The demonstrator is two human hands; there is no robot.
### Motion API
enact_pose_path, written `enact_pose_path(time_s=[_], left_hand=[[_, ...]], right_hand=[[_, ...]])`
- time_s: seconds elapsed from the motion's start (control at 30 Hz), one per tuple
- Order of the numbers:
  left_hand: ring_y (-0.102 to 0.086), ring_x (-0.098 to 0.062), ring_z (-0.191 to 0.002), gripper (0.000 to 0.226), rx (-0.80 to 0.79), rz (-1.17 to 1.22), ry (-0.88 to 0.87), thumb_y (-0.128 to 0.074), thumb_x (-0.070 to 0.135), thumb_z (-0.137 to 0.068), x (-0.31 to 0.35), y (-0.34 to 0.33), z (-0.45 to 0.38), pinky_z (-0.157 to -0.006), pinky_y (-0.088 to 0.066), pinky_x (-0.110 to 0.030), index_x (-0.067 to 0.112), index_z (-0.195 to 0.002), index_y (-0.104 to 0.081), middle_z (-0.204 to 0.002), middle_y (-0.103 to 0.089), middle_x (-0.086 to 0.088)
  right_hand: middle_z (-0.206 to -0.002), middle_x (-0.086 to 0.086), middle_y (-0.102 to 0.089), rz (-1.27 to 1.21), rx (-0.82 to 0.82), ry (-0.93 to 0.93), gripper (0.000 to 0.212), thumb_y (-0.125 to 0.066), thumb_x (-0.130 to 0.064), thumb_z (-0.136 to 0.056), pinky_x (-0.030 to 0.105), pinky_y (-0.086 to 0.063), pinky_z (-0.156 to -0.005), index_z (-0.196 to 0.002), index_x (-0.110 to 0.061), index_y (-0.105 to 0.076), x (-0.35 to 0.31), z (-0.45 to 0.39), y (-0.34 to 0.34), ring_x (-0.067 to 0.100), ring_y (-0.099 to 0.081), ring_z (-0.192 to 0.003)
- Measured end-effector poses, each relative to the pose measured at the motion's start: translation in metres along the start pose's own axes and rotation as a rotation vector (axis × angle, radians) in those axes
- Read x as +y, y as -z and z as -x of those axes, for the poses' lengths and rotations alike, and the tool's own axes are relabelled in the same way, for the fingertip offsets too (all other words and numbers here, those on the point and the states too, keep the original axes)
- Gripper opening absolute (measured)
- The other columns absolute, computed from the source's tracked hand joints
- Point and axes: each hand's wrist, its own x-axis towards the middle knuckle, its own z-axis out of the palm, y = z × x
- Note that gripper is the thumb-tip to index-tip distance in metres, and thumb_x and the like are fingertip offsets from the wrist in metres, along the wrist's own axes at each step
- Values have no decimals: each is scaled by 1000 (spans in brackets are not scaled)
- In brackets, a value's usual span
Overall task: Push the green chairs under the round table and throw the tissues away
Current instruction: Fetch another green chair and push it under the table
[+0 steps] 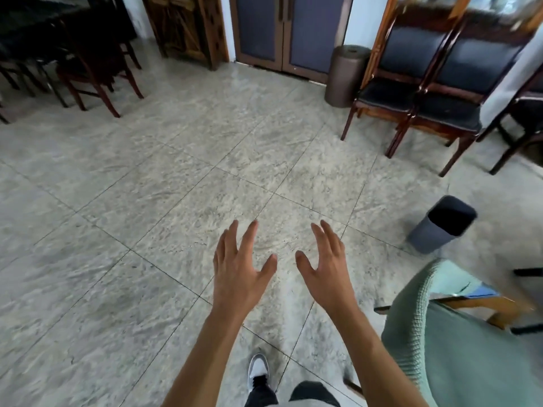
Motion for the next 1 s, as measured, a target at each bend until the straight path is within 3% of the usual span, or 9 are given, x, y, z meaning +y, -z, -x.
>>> enact_pose_path(time_s=[0.17,0.33,0.47,0.67,0.9,1.0], left_hand=[[-12,-27,-152,77,-68,23,-94,-53,63,-91,3,-8,-46,-118,-23,-53,38,-157,-22,-166,-14,-1],[-14,-27,-152,80,-142,30,-195,-39,72,-86,25,-31,-83,-118,-23,-53,40,-156,-20,-166,-15,-2],[-12,-27,-152,79,-200,54,-268,-44,69,-86,53,-57,-110,-119,-21,-51,40,-156,-20,-166,-14,-2],[-12,-25,-153,76,-284,65,-390,-55,58,-90,111,-106,-155,-120,-21,-50,38,-156,-23,-166,-15,-2],[-11,-22,-153,75,-401,89,-555,-55,58,-91,192,-173,-186,-121,-20,-47,40,-156,-22,-166,-15,-2],[-11,-22,-152,75,-458,102,-632,-46,64,-88,228,-198,-186,-121,-20,-47,40,-155,-22,-166,-16,-2]], right_hand=[[-165,5,-23,37,89,-23,65,-57,-38,-97,47,-29,-117,-153,-17,-33,3,-25,-2,26,-23,-147],[-166,1,-20,74,174,-149,66,-58,-40,-97,46,-28,-117,-154,-20,-32,22,-43,16,24,-20,-149],[-164,6,-25,84,246,-204,66,-62,-36,-96,45,-28,-116,-153,-16,-35,45,-58,34,28,-24,-147],[-163,8,-29,79,360,-313,71,-45,-52,-91,45,-28,-116,-150,-15,-38,90,-86,73,29,-29,-144],[-161,11,-31,97,536,-432,66,-55,-42,-93,45,-30,-115,-149,-12,-40,156,-100,134,30,-31,-143],[-160,11,-32,116,622,-503,67,-53,-44,-92,38,-25,-116,-149,-11,-41,175,-90,159,29,-30,-143]])
